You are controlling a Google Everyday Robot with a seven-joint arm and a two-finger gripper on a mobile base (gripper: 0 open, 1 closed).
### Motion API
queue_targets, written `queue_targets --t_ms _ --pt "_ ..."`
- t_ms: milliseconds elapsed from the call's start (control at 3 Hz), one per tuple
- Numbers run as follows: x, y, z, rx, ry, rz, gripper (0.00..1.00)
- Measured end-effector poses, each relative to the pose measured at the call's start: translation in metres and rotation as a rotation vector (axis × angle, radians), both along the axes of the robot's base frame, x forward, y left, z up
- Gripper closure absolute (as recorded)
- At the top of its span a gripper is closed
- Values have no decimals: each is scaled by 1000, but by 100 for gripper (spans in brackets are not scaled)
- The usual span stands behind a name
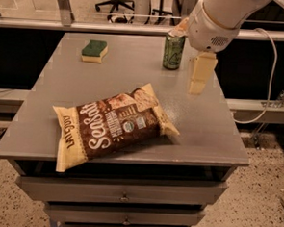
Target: Pick sponge
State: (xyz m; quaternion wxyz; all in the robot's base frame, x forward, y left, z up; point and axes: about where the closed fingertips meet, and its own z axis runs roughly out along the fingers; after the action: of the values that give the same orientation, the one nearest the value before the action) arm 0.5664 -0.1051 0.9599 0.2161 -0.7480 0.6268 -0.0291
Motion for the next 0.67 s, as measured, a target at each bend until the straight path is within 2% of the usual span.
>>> queue_targets --t_ms 333,667 --pt "4 5 2 -1 -12 13 0" --pt "36 39 12 -12 -98 113 0"
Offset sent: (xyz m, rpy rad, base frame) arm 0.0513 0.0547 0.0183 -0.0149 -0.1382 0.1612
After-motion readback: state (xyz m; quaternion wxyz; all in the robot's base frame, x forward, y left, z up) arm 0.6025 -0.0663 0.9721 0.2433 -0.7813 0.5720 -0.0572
